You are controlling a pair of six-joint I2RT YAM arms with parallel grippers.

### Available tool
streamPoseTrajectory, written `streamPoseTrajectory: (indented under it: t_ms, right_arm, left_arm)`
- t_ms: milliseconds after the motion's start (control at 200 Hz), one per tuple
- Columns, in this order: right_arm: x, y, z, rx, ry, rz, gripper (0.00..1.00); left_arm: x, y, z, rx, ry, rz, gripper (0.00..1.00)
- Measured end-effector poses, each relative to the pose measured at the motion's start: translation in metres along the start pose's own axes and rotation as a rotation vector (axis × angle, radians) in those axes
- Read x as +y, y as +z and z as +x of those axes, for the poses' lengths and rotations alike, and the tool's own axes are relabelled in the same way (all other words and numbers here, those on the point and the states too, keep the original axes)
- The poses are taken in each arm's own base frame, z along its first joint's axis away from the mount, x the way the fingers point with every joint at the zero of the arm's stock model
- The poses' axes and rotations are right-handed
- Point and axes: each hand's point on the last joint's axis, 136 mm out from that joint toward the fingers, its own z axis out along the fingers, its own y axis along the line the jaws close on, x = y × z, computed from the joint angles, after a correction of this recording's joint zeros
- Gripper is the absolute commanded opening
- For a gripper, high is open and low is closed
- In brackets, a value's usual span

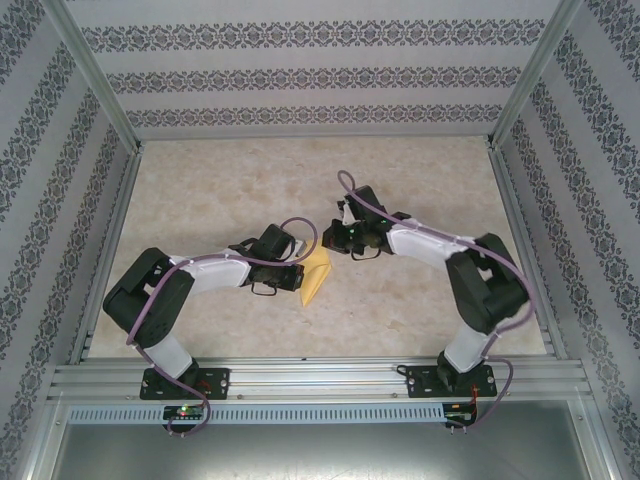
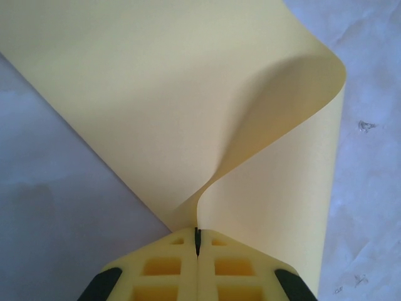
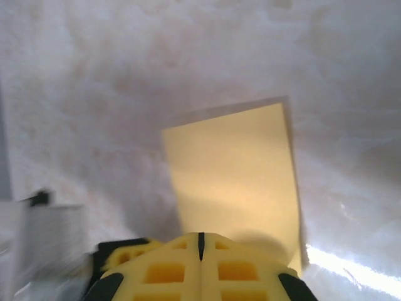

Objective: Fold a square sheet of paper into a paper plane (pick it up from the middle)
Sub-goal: Third fold the triangle at the center of the table.

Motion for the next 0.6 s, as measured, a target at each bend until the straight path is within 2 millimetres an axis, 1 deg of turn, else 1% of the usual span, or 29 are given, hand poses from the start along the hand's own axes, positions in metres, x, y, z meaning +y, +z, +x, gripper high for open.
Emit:
streamPoseTrajectory:
  t_ms: [50,105,180,270,315,360,425,525,600]
  right_arm:
    - [0.007,-0.007,0.007,-0.013,-0.004,-0.027,0.01]
    - [0.011,-0.008,0.022,-0.001,-0.007,-0.046,0.01]
    - [0.012,0.0,0.051,0.043,0.003,-0.056,0.0]
    - [0.007,0.012,0.09,0.115,0.027,-0.045,0.0]
    - [0.005,0.015,0.106,0.146,0.038,-0.038,0.0]
    - [0.006,0.018,0.118,0.169,0.042,-0.034,0.0]
    - [0.011,0.019,0.124,0.18,0.049,-0.044,0.0]
    - [0.019,0.022,0.124,0.171,0.061,-0.067,0.0]
    - [0.019,0.025,0.125,0.174,0.068,-0.065,0.0]
  left_arm:
    - [0.0,0.0,0.0,0.001,0.0,0.001,0.0]
    - [0.0,0.0,0.0,0.002,0.001,0.003,0.0]
    - [-0.001,0.001,0.0,0.003,0.003,0.005,0.0]
    - [-0.001,0.001,0.0,0.005,0.003,0.007,0.0]
    - [-0.001,0.001,0.0,0.005,0.003,0.009,0.0]
    - [-0.002,0.001,0.0,0.005,0.003,0.009,0.0]
    - [-0.002,0.001,0.0,0.005,0.003,0.01,0.0]
    - [-0.002,0.001,0.0,0.007,0.003,0.013,0.0]
    - [-0.002,0.001,0.0,0.007,0.003,0.013,0.0]
